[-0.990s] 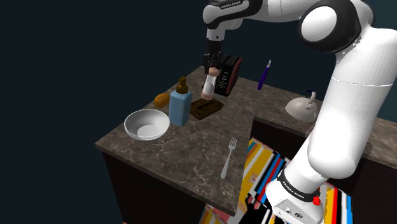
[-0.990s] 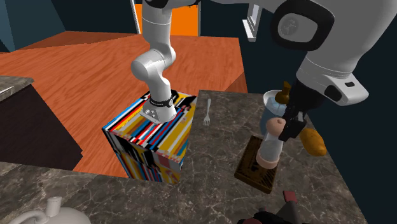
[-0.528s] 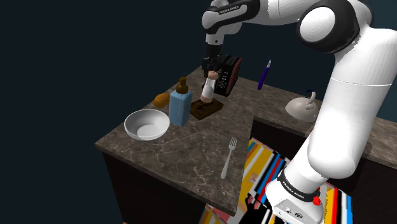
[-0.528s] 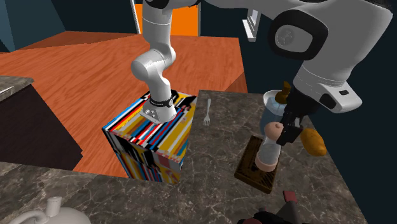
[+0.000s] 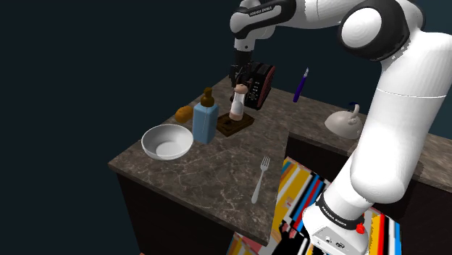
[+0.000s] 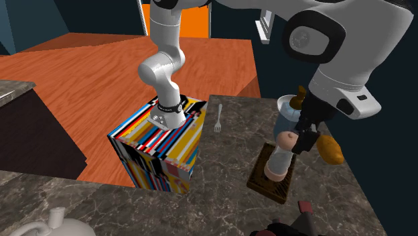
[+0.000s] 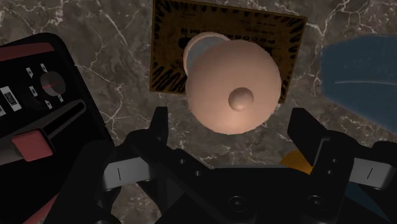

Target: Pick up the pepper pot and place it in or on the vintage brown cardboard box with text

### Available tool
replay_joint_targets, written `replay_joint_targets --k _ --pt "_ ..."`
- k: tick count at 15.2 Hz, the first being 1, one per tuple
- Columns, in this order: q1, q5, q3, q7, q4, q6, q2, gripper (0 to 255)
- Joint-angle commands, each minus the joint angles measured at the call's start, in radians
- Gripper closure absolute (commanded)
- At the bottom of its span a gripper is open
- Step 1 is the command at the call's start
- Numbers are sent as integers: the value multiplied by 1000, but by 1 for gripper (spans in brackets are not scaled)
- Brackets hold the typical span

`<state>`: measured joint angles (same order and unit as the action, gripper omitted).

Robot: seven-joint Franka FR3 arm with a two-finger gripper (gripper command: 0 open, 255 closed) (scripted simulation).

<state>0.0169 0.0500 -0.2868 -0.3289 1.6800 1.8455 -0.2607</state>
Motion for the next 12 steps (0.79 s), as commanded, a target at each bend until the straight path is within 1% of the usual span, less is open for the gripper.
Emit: replay_joint_targets --k 1,5,12 --pt "0 0 0 0 0 0 0 0" --pt "3 -1 -2 2 -127 -127 0 0" --pt "3 -1 -2 2 -127 -127 0 0"
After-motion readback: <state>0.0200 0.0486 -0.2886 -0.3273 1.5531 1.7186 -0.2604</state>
